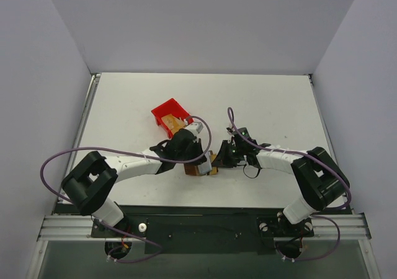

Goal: Put the credit cards into the card holder
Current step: Open the card holder at the center of the board.

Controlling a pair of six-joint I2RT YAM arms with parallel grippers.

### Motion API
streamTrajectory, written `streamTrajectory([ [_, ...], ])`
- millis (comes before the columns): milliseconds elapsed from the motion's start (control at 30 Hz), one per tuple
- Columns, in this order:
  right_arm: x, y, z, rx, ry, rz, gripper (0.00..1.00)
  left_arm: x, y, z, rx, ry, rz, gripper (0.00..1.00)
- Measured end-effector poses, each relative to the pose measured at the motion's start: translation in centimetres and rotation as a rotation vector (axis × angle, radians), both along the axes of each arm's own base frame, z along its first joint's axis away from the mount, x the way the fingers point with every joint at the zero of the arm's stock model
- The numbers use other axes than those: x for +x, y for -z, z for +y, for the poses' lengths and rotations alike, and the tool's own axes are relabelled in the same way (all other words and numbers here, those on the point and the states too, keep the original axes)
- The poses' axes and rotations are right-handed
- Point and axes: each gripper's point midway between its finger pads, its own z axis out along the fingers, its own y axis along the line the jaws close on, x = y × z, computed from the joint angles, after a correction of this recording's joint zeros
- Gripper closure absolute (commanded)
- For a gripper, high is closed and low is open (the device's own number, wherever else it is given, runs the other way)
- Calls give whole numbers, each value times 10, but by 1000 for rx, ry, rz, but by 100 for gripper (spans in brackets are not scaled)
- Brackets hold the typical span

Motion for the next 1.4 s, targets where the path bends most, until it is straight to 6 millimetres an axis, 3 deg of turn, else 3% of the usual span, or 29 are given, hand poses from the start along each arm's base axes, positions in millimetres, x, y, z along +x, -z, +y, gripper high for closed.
streamTrajectory([
  [200,1,0,1,4,3,1,100,11,-14,-14,-30,18,-31,100],
  [600,1,1,1,4,9,7,100,9,29,-14,29,23,31,100],
  [967,1,5,-1,-5,14,17,100,7,38,-8,14,14,15,100],
  [1400,3,10,0,-10,23,39,100,-4,40,14,34,-12,10,100],
])
